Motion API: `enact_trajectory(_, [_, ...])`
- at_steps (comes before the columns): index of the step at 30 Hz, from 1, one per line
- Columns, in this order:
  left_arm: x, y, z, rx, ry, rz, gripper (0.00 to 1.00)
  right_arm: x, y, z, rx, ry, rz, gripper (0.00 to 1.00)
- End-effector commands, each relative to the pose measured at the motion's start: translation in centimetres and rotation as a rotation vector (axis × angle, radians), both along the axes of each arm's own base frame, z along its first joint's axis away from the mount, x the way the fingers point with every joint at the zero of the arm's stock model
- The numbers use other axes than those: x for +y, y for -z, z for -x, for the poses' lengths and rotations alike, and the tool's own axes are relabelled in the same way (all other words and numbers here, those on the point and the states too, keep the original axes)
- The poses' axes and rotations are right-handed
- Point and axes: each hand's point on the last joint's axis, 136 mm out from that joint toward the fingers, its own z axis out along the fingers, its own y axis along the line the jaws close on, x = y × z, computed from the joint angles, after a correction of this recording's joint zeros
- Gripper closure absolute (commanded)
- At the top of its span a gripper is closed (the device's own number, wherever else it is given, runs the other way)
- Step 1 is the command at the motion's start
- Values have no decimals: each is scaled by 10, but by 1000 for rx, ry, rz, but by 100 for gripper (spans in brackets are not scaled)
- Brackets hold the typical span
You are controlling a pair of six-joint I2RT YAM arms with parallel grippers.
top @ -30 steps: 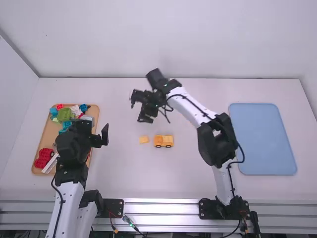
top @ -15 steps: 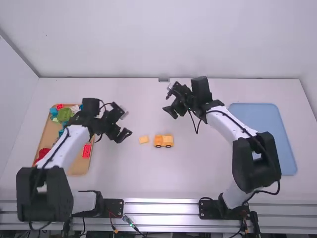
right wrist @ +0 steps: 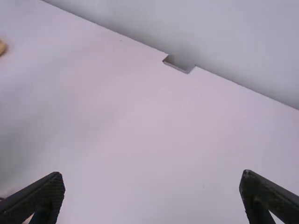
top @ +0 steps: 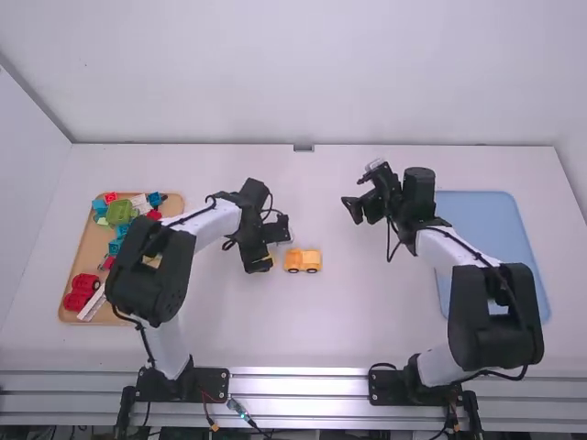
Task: Assemble lego blocks to make yellow taxi
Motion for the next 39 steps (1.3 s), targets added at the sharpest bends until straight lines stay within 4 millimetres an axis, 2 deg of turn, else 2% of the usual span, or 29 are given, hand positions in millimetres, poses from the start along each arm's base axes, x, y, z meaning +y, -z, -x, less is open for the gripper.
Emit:
enact_trajectory(1, [1,-1,-5,-8,6,7,1,1,-9,4,6,-5,-50,1])
enact_trajectory(5, [-14,0,-7,-16,23,75,2,5,-11,7,11,-37,-74,1])
enact_trajectory(8, [-13,4,-6,-4,21,71,9,5,-11,8,12,-38,-74,1])
enact_trajectory(19, [-11,23,8,21,25,72,13,9,-11,9,14,-46,-74,1])
enact_trajectory(21, [-9,25,9,23,21,64,23,7,-11,8,14,-43,-74,1])
enact_trajectory(28, [-6,27,12,34,12,60,41,8,-10,9,15,-44,-74,1])
enact_trajectory(30, [-5,27,9,31,-35,56,51,8,-10,9,15,-44,-74,1])
enact_trajectory(33, [-6,27,6,29,-93,65,75,8,-11,9,14,-44,-74,1])
enact_trajectory(35, [-7,26,3,32,-151,72,84,8,-11,8,11,-44,-74,1])
enact_trajectory(37, [-9,26,5,53,-230,77,87,8,-13,7,-1,-45,-74,1])
enact_trajectory(39, [-10,26,6,69,-291,78,83,8,-15,6,-13,-45,-75,1])
